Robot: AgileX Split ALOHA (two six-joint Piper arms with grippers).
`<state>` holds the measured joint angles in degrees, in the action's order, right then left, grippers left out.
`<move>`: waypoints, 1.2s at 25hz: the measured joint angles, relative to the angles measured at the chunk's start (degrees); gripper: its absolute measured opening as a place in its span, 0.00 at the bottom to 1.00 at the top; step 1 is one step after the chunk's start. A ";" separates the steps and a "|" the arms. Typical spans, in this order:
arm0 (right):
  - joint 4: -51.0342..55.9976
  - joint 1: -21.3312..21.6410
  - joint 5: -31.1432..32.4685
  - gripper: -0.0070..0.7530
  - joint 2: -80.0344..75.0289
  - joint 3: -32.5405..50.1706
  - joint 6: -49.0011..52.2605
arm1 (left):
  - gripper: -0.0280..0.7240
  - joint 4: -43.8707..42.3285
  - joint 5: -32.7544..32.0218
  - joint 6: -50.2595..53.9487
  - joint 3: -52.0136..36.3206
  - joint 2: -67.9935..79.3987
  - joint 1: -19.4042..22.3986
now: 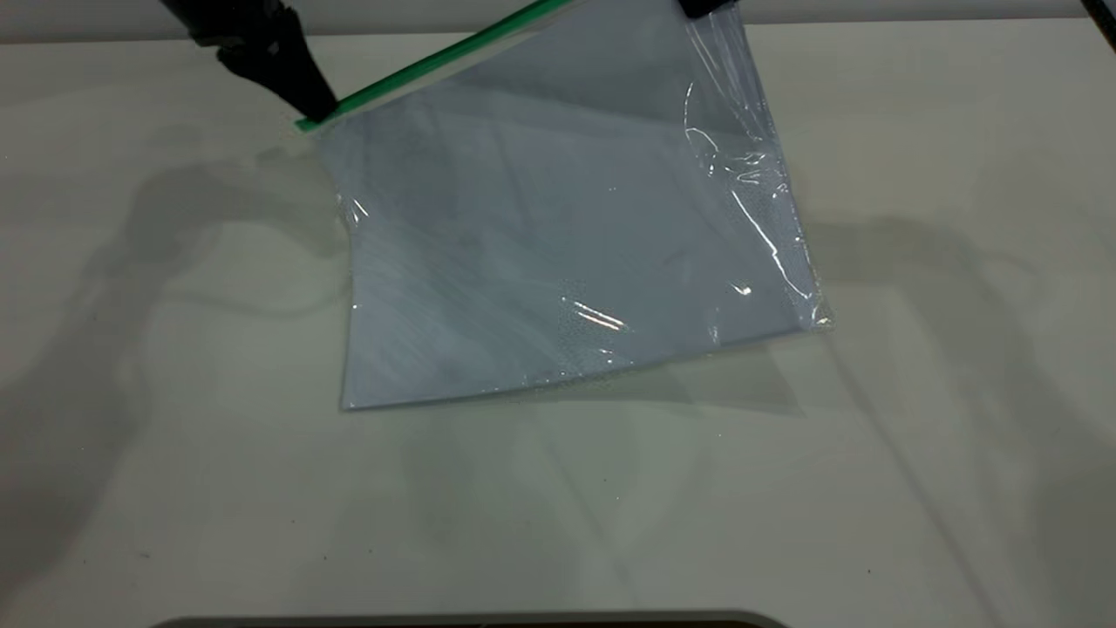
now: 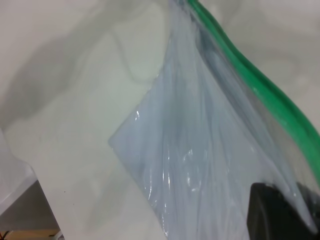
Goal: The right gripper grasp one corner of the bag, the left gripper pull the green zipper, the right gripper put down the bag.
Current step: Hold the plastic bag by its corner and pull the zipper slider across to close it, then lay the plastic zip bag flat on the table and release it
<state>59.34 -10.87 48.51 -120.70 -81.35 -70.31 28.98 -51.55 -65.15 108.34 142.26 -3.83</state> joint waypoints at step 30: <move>4.67 -4.04 -11.05 0.51 -9.03 -0.07 -9.10 | 0.73 12.66 -13.99 10.30 0.00 -22.92 0.81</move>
<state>64.01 -14.91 37.47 -129.73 -81.42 -79.41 41.64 -65.54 -54.85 108.34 119.34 -3.02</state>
